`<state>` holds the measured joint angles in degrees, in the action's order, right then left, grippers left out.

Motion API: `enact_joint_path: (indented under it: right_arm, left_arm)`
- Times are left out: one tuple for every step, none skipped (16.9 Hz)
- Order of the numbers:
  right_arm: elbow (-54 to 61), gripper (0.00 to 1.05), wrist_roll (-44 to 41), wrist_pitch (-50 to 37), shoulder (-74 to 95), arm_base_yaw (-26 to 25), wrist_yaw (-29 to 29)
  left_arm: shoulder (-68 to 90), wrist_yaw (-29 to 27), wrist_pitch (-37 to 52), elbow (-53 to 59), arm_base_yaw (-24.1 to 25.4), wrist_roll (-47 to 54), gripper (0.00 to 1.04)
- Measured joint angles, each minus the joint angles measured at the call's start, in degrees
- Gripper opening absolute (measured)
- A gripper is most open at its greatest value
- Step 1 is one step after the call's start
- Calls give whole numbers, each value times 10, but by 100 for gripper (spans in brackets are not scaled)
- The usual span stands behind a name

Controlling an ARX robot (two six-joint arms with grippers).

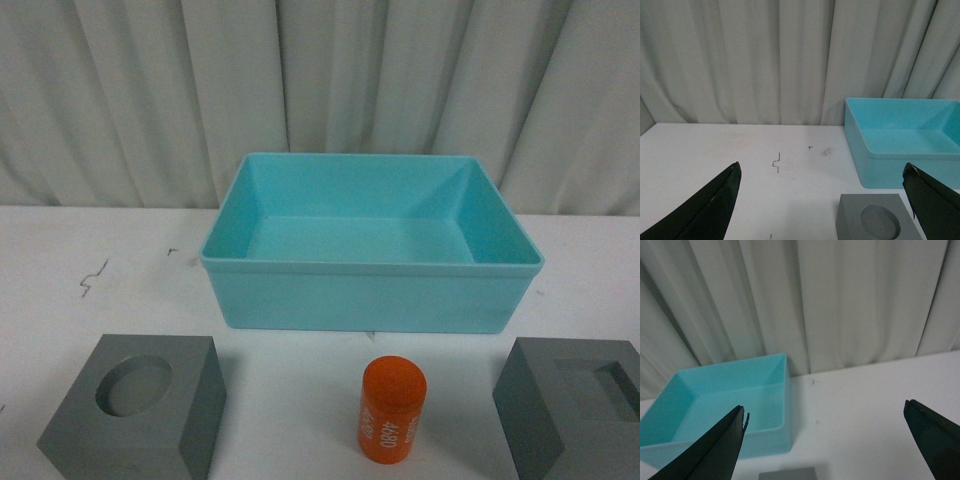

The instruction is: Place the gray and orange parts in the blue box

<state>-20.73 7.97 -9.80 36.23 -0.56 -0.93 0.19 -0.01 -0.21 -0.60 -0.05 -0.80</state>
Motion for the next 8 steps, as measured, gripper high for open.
enact_joint_path:
  right_arm:
    - [-39, 98, 11, 12, 61, -3, 14]
    - [-82, 98, 25, 38, 120, -11, 34]
    - [-123, 98, 31, 57, 172, -11, 45]
    - [-174, 98, 42, 90, 228, -19, 69]
    - [-221, 98, 46, 119, 277, -24, 82]
    - [-260, 98, 47, 156, 325, -30, 93]
    - [-276, 98, 47, 184, 358, -33, 104]
    - [-277, 98, 47, 209, 385, -37, 114]
  left_arm:
    - [0, 0, 0, 0, 0, 0, 98]
    - [0, 0, 0, 0, 0, 0, 98]
    - [0, 0, 0, 0, 0, 0, 98]
    - [0, 0, 0, 0, 0, 0, 98]
    - [0, 0, 0, 0, 0, 0, 98]
    - [0, 0, 0, 0, 0, 0, 98]
    - [0, 0, 0, 0, 0, 0, 98]
    - [0, 0, 0, 0, 0, 0, 98]
